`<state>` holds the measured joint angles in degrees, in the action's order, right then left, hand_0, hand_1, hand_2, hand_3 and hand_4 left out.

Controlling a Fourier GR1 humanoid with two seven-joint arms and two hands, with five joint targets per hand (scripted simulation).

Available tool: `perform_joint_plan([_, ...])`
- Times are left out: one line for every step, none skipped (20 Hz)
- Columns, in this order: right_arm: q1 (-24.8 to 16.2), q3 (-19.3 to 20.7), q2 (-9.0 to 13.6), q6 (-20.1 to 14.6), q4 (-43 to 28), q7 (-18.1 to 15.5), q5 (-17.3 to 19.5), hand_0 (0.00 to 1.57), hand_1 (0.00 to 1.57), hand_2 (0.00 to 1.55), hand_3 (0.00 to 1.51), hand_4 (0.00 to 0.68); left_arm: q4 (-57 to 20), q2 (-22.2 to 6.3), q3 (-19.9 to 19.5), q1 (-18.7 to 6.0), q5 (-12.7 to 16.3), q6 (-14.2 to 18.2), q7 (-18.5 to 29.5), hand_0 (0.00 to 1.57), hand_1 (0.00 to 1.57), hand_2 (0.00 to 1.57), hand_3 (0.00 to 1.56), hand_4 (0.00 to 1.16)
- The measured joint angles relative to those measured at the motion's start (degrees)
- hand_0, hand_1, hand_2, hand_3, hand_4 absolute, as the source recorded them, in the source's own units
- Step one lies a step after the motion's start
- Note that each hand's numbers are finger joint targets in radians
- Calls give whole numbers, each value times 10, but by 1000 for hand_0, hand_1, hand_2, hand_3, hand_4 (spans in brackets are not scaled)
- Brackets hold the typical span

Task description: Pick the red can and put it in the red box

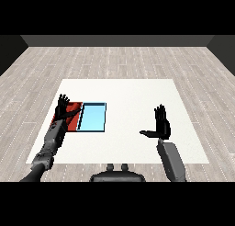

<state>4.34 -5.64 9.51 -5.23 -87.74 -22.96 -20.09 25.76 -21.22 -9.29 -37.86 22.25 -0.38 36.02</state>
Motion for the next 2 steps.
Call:
perform_joint_plan([2,-2,-1,0,2,-2,3,0,0,0,0,0,20,18,-1,9,9,-16,18,0,0,0,0,0])
perform_joint_plan([1,-3,0,3,5,-7,6,0,0,0,0,0,41,33,2,21,14,-33,33,0,0,0,0,0])
